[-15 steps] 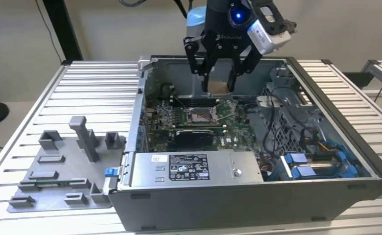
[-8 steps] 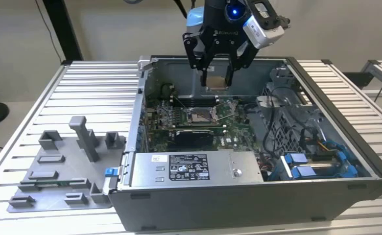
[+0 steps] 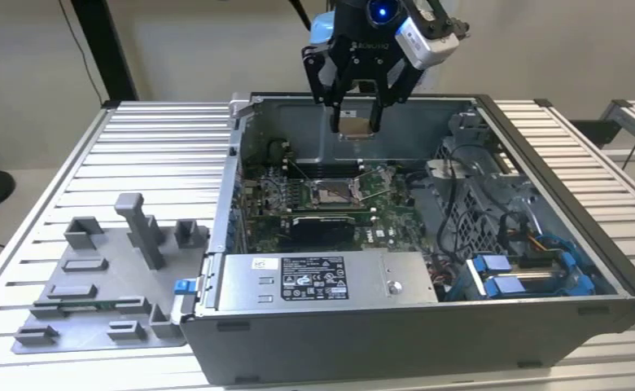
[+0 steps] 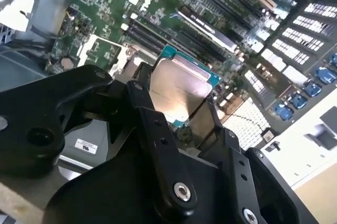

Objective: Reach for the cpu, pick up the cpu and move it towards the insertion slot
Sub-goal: 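Pick up the cpu and move it towards the insertion slot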

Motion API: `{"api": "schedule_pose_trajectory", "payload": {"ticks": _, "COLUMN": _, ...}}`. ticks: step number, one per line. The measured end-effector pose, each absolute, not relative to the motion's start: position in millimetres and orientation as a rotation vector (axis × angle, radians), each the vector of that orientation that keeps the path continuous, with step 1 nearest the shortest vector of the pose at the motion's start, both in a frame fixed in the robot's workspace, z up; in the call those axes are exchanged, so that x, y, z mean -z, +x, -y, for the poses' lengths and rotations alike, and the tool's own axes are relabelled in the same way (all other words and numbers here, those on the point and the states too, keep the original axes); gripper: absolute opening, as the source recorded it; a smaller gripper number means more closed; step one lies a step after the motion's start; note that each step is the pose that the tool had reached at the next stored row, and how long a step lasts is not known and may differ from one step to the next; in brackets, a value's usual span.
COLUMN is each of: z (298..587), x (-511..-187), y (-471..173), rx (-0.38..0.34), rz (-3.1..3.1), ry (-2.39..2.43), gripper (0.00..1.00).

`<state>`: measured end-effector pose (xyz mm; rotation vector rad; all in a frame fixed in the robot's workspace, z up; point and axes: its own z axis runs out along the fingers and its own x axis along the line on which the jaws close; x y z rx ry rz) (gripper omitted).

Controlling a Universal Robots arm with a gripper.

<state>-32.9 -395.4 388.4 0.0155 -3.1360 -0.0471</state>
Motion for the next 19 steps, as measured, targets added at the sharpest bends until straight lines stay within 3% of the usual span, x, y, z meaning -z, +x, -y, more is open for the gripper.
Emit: {"api": "schedule_pose_trajectory", "payload": {"ticks": 19, "z": 335, "x": -382, "y": -36, "rx": 0.047, "rz": 3.136, "ry": 0.016, "gripper": 0.0}}
